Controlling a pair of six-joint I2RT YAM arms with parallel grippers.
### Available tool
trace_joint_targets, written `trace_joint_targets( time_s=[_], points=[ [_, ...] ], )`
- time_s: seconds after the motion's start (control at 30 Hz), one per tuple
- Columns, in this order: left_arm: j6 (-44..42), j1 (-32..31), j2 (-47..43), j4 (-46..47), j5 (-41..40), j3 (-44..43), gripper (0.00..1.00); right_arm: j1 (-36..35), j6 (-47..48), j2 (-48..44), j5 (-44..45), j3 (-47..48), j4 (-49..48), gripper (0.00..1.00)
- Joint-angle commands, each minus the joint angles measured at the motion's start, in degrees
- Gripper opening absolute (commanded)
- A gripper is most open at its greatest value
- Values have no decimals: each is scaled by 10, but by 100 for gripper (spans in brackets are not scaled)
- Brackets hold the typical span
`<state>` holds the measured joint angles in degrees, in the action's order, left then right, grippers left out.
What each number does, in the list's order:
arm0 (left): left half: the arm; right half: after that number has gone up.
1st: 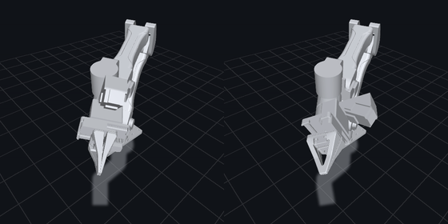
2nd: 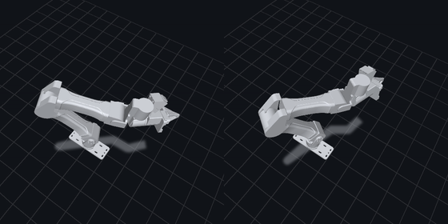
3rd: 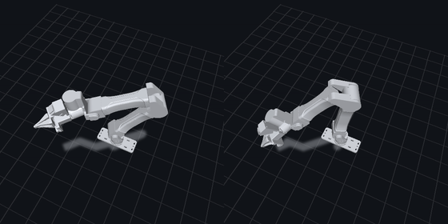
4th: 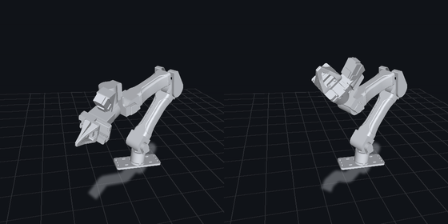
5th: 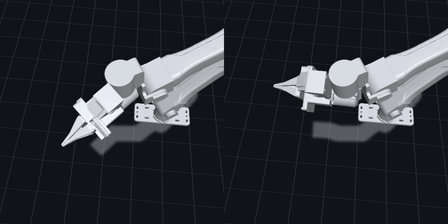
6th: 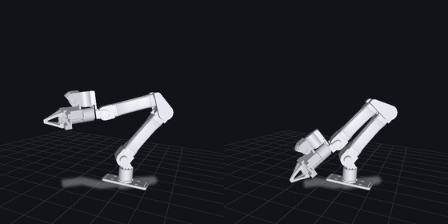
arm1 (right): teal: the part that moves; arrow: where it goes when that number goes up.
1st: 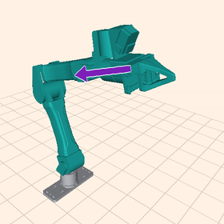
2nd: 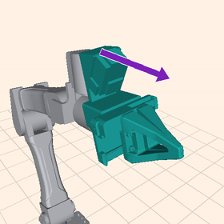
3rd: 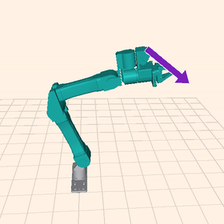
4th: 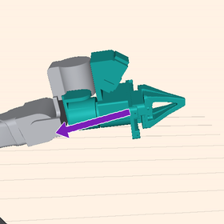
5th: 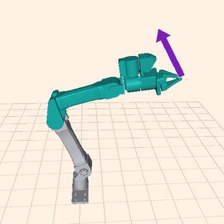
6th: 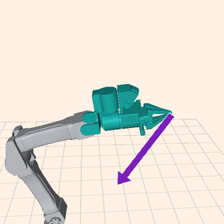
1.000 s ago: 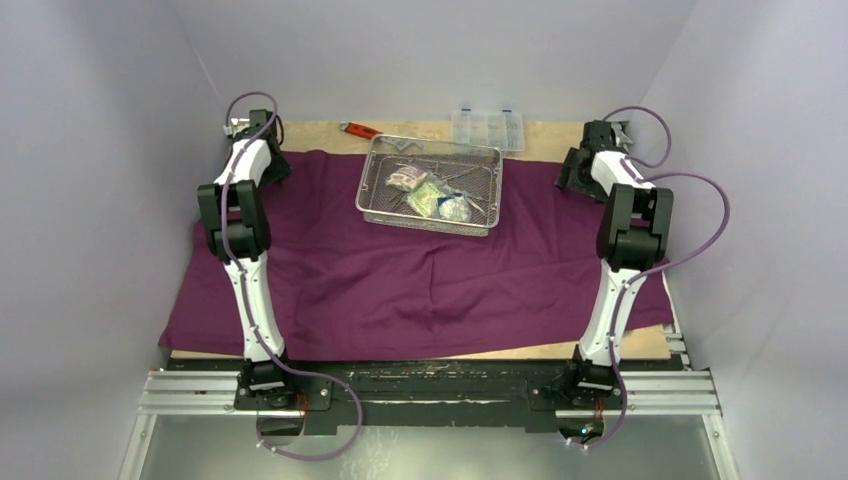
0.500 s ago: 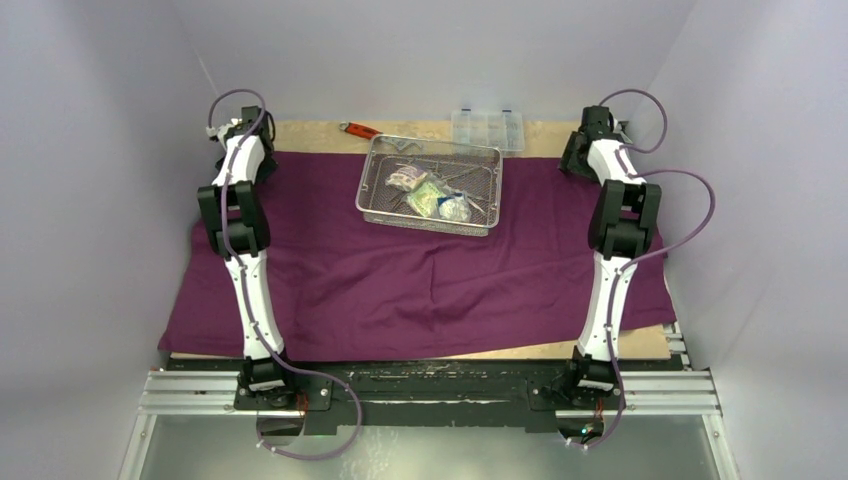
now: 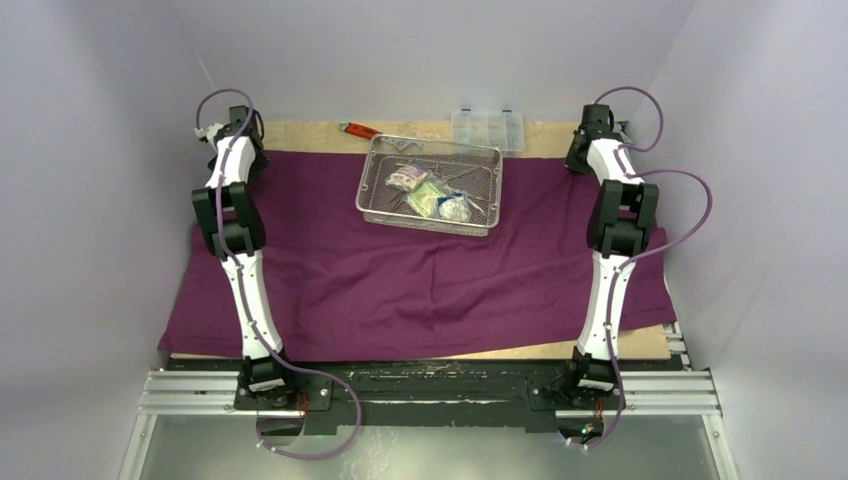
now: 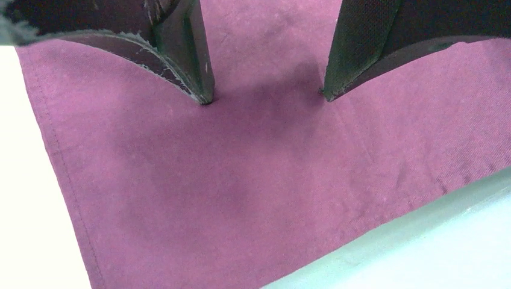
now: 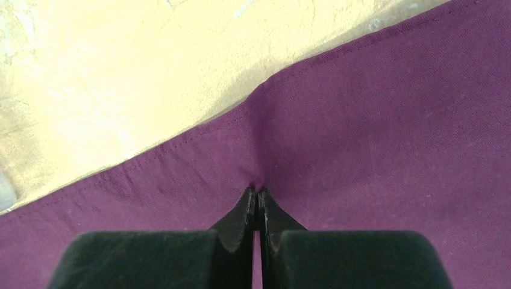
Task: Open and lay out the surgical kit
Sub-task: Open the surgical kit at the center of the board, then smooth out the surgical kit at the center of the board.
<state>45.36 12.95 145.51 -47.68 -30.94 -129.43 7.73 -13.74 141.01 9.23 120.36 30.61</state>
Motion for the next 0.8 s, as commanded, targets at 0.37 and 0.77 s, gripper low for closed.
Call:
trace_joint_targets(
  time_s=[0.37, 0.77],
  points=[
    [-40, 51, 66, 68, 49, -19, 54, 5, -42, 66, 9, 79, -10, 0],
    [-70, 55, 11, 104, 109, -12, 56, 19, -93, -38, 165, 60, 77, 68]
  ],
)
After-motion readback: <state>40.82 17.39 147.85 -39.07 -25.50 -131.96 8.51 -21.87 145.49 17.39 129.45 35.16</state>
